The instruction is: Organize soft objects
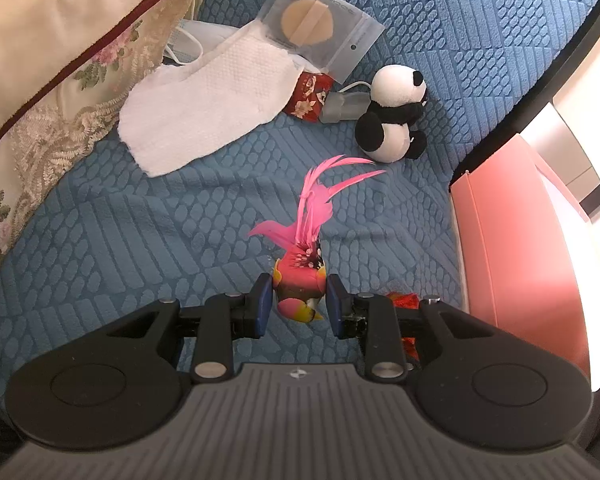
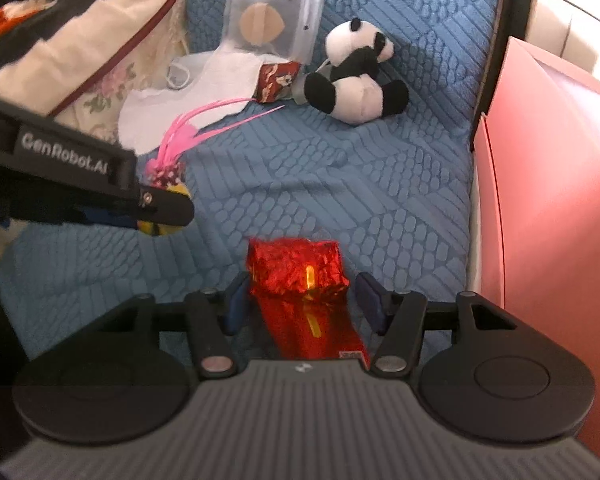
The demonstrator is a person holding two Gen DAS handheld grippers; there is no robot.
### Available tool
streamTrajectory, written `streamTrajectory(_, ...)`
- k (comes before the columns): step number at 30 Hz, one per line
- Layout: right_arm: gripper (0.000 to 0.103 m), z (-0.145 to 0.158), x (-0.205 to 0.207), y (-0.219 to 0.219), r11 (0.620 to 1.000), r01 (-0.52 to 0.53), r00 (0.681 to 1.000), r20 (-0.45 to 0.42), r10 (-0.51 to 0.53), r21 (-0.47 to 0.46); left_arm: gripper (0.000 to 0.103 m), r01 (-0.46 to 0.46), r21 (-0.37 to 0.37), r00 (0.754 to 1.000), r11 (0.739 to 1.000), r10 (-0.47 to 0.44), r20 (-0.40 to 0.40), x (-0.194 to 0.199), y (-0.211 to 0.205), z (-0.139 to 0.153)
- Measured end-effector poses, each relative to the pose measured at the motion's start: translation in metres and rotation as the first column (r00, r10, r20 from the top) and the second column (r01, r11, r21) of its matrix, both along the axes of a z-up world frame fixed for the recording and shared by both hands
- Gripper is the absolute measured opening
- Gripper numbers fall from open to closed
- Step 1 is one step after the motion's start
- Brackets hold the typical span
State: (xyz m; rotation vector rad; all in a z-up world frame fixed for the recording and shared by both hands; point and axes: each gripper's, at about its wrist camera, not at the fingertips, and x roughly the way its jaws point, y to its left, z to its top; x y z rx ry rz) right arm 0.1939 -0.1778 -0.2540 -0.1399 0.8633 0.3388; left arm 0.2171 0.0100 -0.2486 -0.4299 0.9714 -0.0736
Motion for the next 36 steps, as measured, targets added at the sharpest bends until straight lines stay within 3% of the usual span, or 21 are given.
streamTrajectory(14,0.054,0.007,-0.003,-0.004,0.999,0.012,1.000,0.015,-0.013,0.034,0.034,0.018,0.013,1.000,1.000,-0.018,0.001,-0.004,-0.001,-0.001)
streamTrajectory(20,0.054,0.013,-0.009,-0.011,0.997,0.038,0.999,-0.019,-0.037,0.062,0.034,0.053,0.064,0.999,0.997,-0.053,0.005,-0.016,-0.006,0.006)
streamTrajectory(36,0.054,0.071,-0.056,-0.025,0.990,0.064,0.997,0.035,-0.069,0.128,0.033,0.037,0.011,0.999,0.999,-0.038,0.016,-0.062,0.002,0.046)
